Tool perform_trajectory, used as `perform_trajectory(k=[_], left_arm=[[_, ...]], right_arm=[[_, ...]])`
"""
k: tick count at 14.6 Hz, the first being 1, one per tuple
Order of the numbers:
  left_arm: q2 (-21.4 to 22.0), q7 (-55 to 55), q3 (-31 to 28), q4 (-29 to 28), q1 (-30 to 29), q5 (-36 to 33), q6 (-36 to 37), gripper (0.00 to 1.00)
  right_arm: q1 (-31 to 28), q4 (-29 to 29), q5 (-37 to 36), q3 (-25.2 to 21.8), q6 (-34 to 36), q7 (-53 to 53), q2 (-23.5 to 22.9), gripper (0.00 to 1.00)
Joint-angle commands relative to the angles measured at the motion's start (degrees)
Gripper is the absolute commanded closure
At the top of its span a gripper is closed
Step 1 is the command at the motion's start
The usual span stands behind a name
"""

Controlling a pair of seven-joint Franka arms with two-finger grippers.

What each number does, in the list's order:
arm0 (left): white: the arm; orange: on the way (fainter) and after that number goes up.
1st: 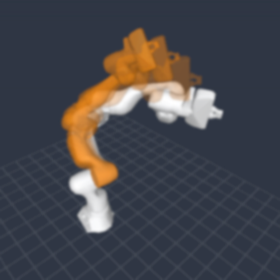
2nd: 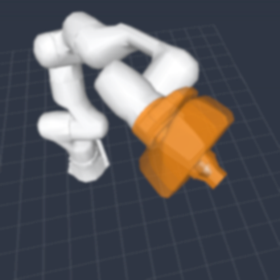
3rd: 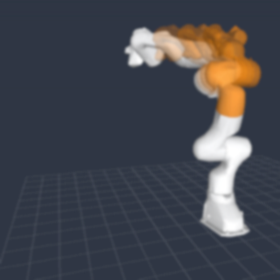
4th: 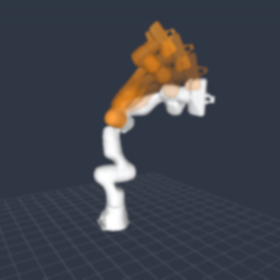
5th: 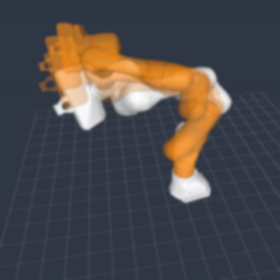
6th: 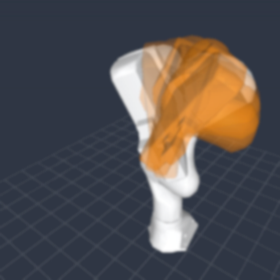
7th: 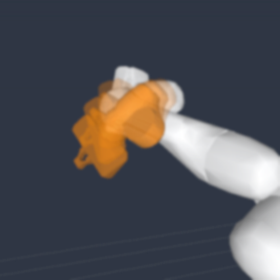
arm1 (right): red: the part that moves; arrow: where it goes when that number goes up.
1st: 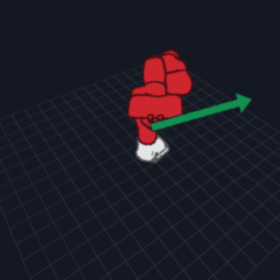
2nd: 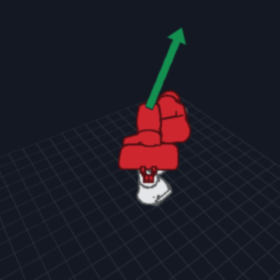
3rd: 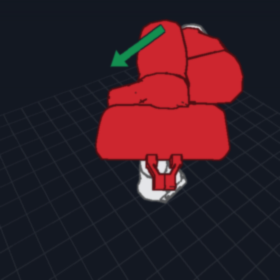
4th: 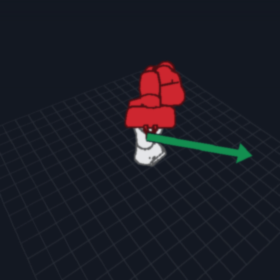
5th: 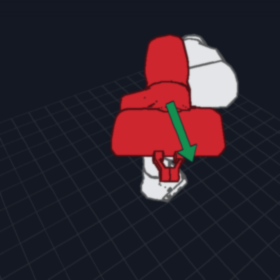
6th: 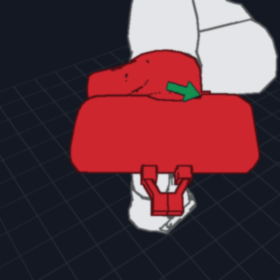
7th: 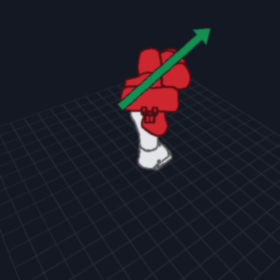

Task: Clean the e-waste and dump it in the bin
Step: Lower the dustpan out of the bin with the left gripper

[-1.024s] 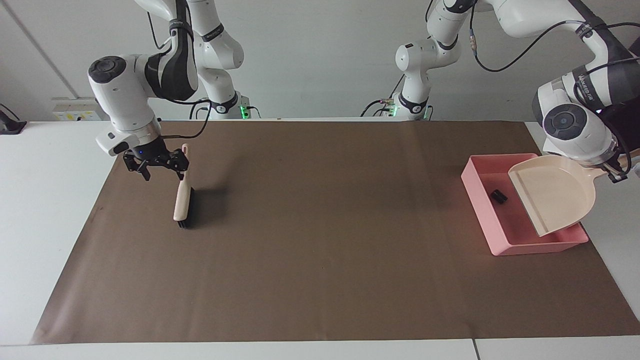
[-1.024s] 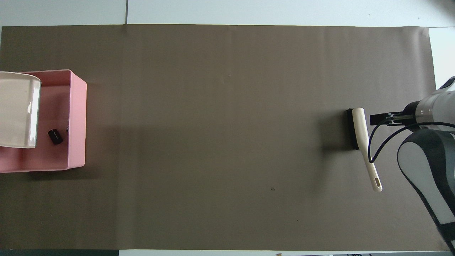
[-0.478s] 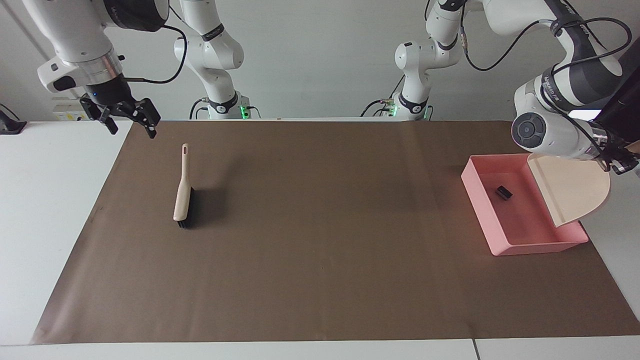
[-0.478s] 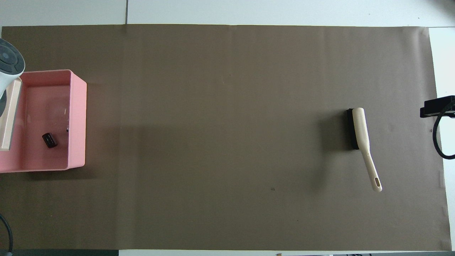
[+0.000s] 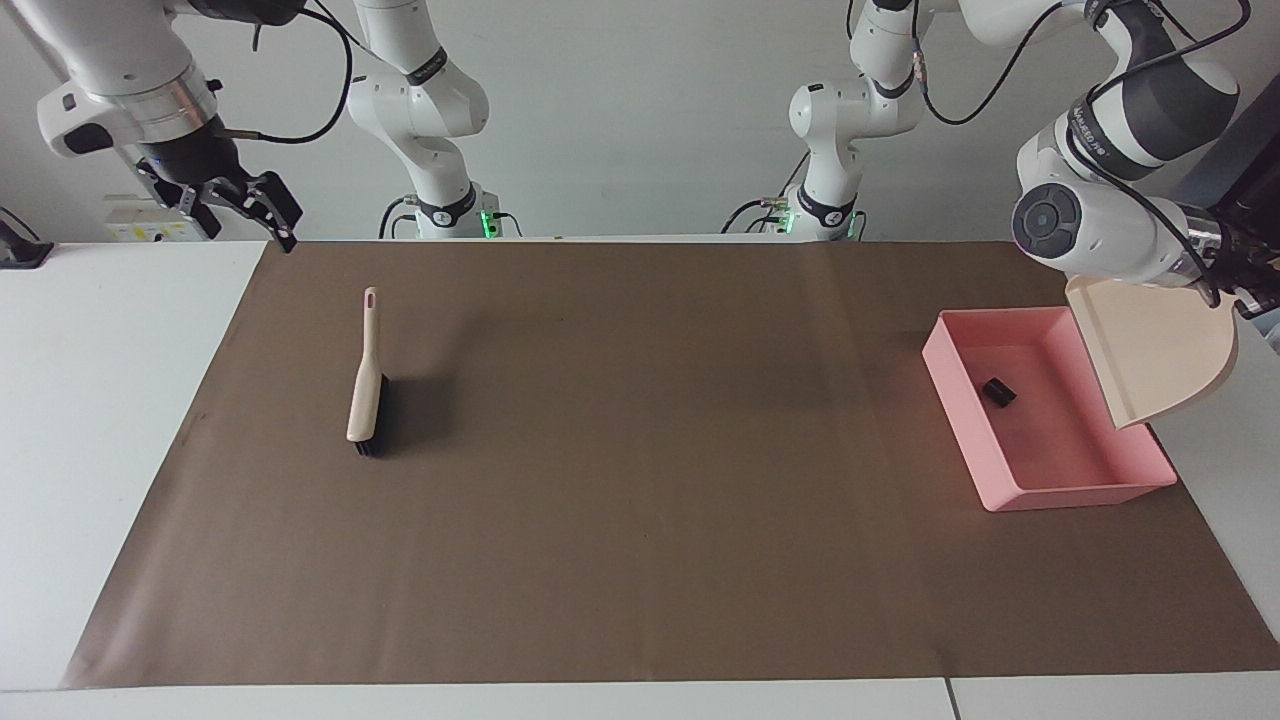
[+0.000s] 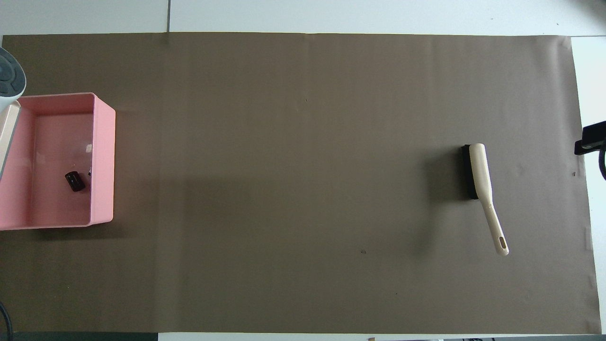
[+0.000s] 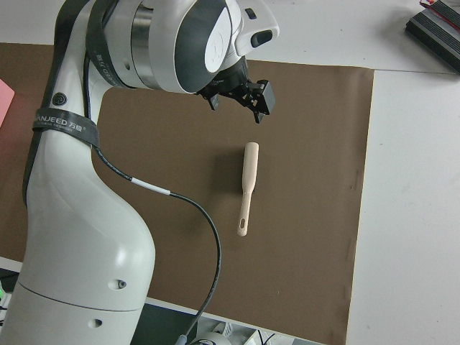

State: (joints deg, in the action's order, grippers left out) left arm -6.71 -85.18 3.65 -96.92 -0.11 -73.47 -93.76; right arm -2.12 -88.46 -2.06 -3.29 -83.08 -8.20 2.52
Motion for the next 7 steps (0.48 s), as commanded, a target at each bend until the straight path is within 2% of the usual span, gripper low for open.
perform_trajectory(k=[1,4,7], left_arm=[[2.14,-2.53,0.30,-0.11,1.08,7.25,0.68,0.98],[2.57,-2.88,1.01,-0.37,1.78,17.27,0.59,0.98],[3.19,-2.27,1.01,-1.42,2.04,32.20,0.42,0.98]], right_arm=[[0.36,0.31,2.49,-0.76,0.90,-1.12,0.03,0.00],[0.54,-0.04,2.59,-0.76,0.90,-0.95,0.47,0.00],[0.54,-1.10,2.68,-0.58,0.55,-0.77,0.82,0.00]])
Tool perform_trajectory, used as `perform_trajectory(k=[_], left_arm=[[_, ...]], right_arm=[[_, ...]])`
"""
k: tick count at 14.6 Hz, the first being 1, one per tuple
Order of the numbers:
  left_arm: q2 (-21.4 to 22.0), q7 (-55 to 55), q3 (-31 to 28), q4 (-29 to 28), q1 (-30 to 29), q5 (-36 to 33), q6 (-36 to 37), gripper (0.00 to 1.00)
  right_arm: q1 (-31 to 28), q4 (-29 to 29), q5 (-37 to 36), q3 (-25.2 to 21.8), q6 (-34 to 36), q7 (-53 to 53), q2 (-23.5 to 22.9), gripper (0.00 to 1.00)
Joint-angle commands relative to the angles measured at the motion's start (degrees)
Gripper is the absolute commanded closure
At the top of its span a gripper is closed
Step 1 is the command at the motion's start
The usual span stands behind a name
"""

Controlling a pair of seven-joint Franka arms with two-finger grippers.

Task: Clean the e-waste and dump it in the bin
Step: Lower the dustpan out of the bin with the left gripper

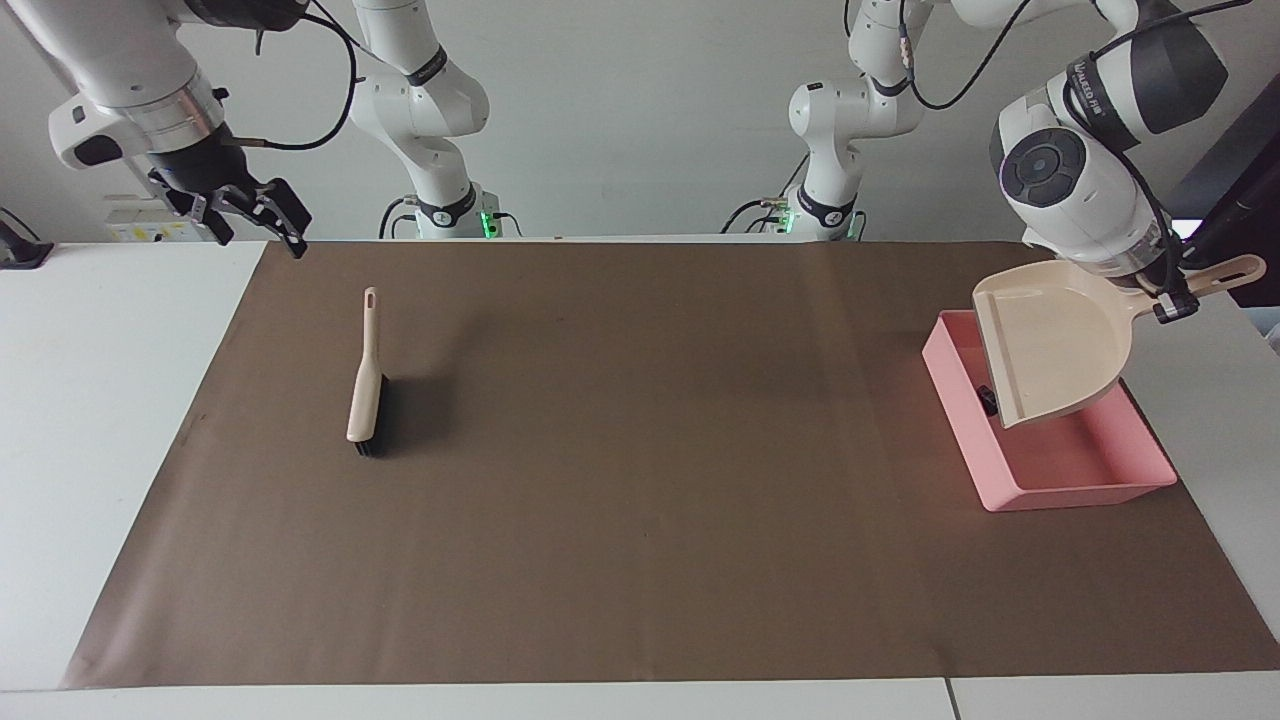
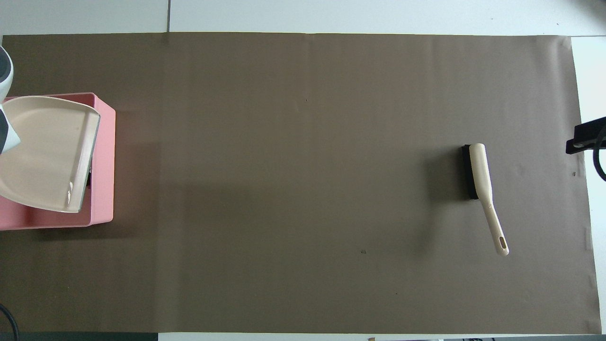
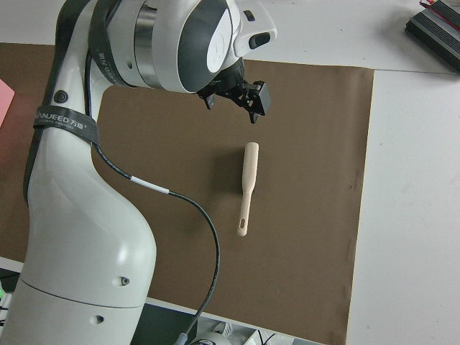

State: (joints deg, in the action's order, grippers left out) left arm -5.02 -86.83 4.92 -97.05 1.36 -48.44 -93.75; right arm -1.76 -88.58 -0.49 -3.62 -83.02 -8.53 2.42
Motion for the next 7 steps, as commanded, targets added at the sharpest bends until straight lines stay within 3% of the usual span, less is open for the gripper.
perform_trajectory(k=[1,4,7], left_arm=[[1.50,-0.54,-0.26,-2.51,2.40,9.92,0.41,0.98],[1.59,1.21,-0.35,-5.59,6.18,18.62,-0.03,0.98],[1.77,10.77,-0.35,-10.77,12.50,22.68,-3.45,0.98]], right_arm=[[0.18,-1.25,1.19,-0.16,0.49,-0.34,1.01,0.00],[0.27,-2.57,1.28,-0.24,0.41,1.59,1.80,0.00],[0.18,-2.48,1.19,0.37,0.32,1.59,1.80,0.00]])
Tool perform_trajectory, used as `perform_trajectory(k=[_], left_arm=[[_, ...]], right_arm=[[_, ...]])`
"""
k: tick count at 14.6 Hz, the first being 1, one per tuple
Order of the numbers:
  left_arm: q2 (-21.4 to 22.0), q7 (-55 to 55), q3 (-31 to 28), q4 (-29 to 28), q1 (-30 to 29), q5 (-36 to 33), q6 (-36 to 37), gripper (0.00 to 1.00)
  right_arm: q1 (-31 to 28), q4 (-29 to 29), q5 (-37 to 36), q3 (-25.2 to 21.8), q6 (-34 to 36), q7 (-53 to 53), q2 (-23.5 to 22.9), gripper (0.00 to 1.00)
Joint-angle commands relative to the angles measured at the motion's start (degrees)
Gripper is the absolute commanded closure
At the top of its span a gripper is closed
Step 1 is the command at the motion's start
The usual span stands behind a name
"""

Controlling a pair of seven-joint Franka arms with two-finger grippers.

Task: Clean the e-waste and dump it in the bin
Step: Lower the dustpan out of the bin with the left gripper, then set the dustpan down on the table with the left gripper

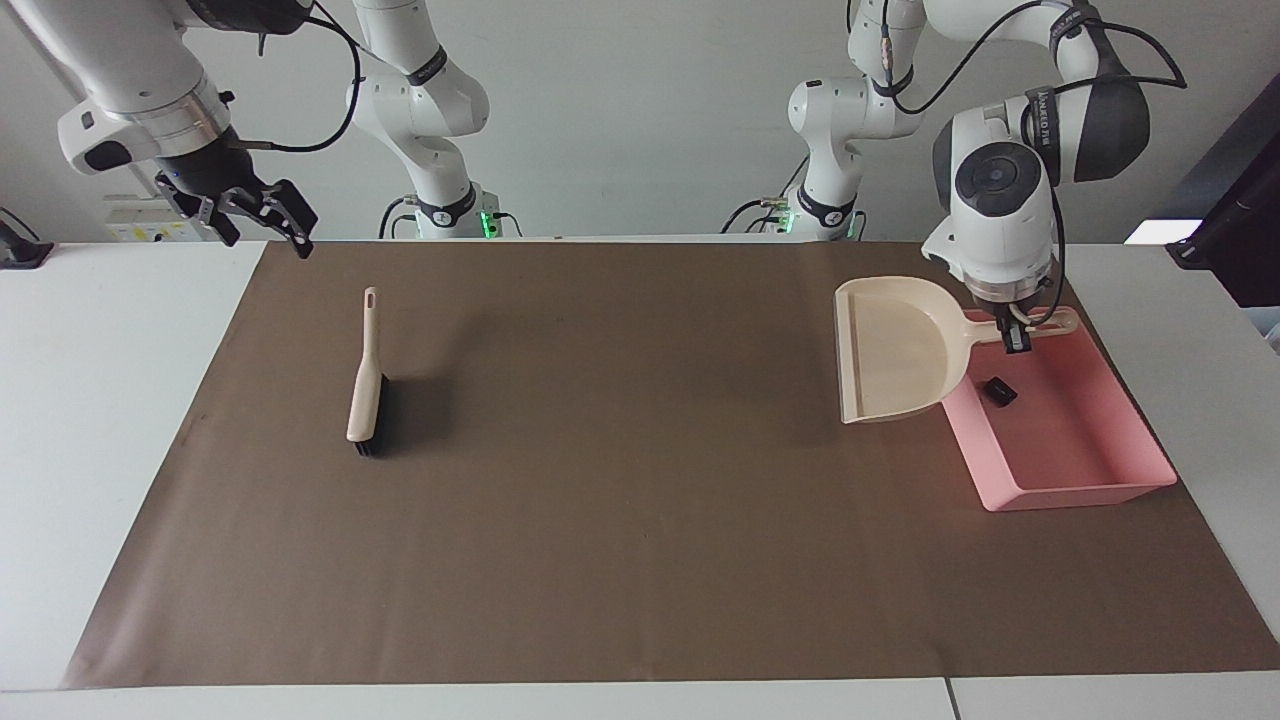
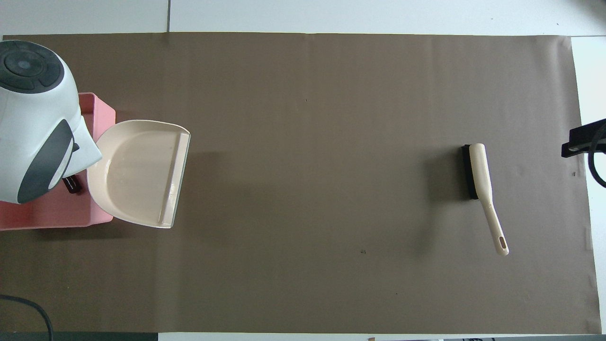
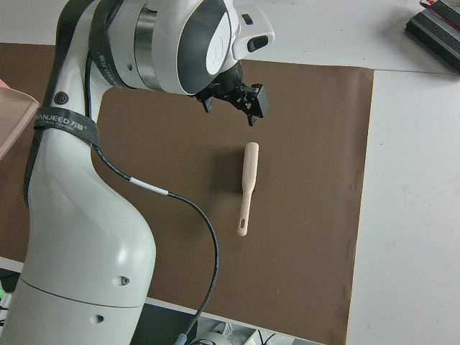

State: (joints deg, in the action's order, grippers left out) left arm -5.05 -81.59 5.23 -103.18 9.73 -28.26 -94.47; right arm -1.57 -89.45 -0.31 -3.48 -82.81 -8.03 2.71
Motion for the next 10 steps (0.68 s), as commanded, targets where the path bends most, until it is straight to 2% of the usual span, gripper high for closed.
perform_trajectory(k=[1,4,6,10], left_arm=[[1.63,9.91,-0.65,-6.75,6.76,3.29,-4.82,0.98],[1.36,19.52,-0.57,-12.38,12.49,3.73,-10.37,0.98],[0.84,21.11,-0.65,-13.71,13.82,6.44,-12.31,0.98],[0.05,24.27,-0.57,-16.00,16.45,6.90,-15.74,0.98]], right_arm=[[0.07,-1.69,1.01,0.40,0.19,1.08,1.51,0.00],[-0.10,-1.69,1.01,0.40,0.37,1.08,1.51,0.00],[-0.10,-1.69,1.10,0.40,0.37,1.17,1.51,0.00],[-0.10,-1.69,1.10,0.40,0.46,1.08,1.51,0.00]])
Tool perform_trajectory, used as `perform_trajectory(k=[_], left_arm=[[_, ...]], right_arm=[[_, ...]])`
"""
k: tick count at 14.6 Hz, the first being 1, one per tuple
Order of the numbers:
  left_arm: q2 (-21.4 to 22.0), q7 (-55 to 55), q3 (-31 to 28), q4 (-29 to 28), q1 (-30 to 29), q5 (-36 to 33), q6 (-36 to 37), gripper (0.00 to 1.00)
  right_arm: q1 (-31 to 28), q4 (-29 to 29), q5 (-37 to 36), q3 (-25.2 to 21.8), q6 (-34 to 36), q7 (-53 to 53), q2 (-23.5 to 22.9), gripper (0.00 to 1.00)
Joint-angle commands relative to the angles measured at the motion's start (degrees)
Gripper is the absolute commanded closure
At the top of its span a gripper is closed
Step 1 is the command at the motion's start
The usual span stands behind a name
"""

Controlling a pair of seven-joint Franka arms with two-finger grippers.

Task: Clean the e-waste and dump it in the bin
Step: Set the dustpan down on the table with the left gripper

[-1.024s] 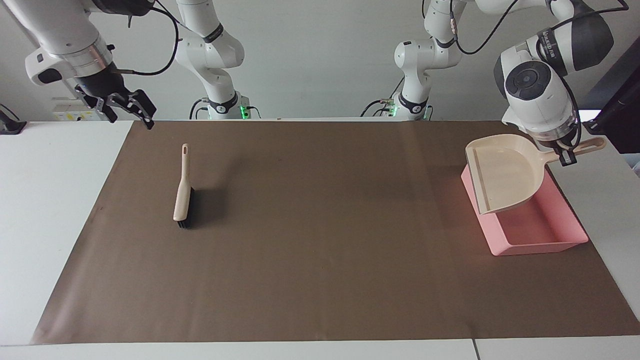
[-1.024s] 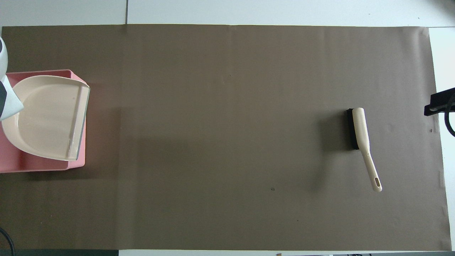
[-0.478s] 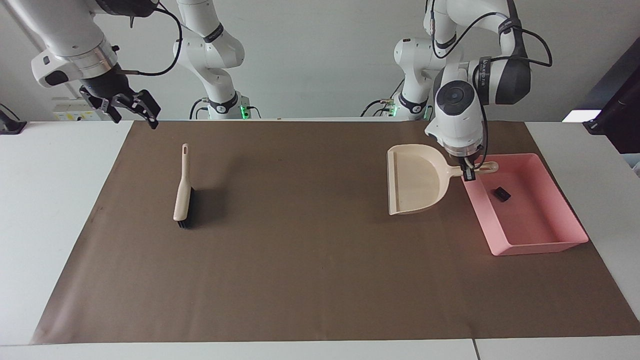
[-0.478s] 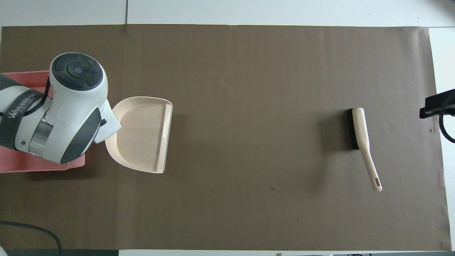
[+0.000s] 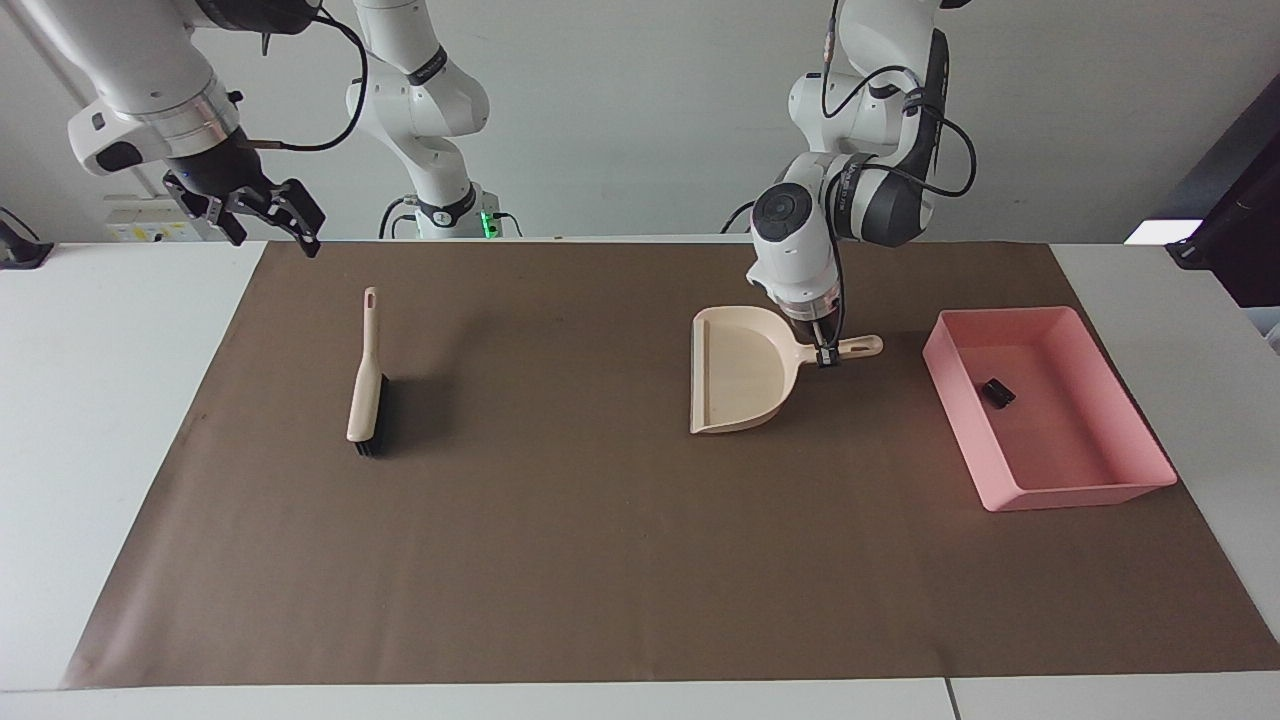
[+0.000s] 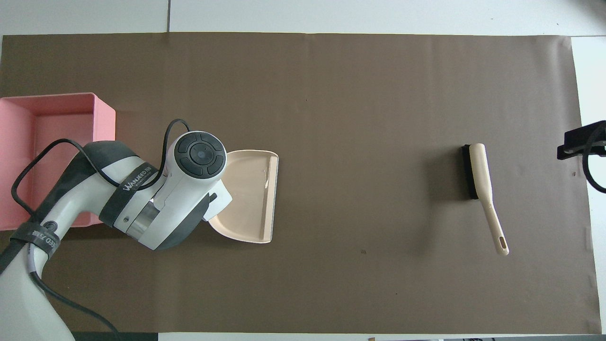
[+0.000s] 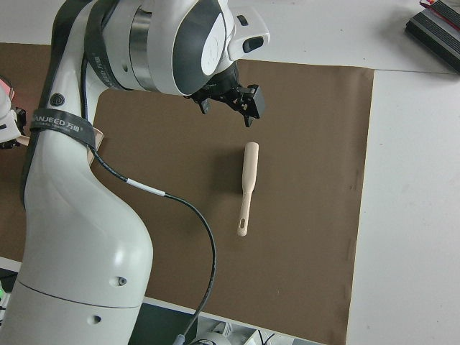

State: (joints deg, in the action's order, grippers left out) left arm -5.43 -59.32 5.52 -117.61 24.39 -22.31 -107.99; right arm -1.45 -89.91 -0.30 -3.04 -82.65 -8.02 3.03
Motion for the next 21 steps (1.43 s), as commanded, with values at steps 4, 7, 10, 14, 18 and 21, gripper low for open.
perform_trajectory(k=[4,7,10,14,18,21], left_arm=[[-2.03,5.97,-0.86,-1.57,4.53,1.12,-3.19,0.98],[-2.56,6.32,-0.94,-1.57,4.88,1.12,-2.84,0.83],[-2.13,6.67,-1.03,-1.13,4.88,1.12,-1.96,0.47],[1.03,13.42,-1.38,-0.78,3.39,1.12,1.37,0.16],[3.85,24.05,-1.30,-0.95,-3.18,1.12,3.49,0.03],[5.08,31.26,-1.30,-0.69,-8.03,1.39,3.58,0.03]], right_arm=[[-0.05,-1.14,1.01,-0.03,0.03,1.25,1.19,0.00],[0.13,-1.05,0.22,0.05,-0.14,2.39,1.19,0.00],[0.13,-1.14,-0.14,0.05,-1.02,4.59,1.10,0.00],[1.01,-1.32,-2.95,0.05,-1.90,7.32,1.10,0.00],[1.09,2.35,-2.60,0.05,-0.24,6.53,-1.43,0.00],[1.27,2.38,-2.07,0.14,0.12,3.10,-1.54,0.00]])
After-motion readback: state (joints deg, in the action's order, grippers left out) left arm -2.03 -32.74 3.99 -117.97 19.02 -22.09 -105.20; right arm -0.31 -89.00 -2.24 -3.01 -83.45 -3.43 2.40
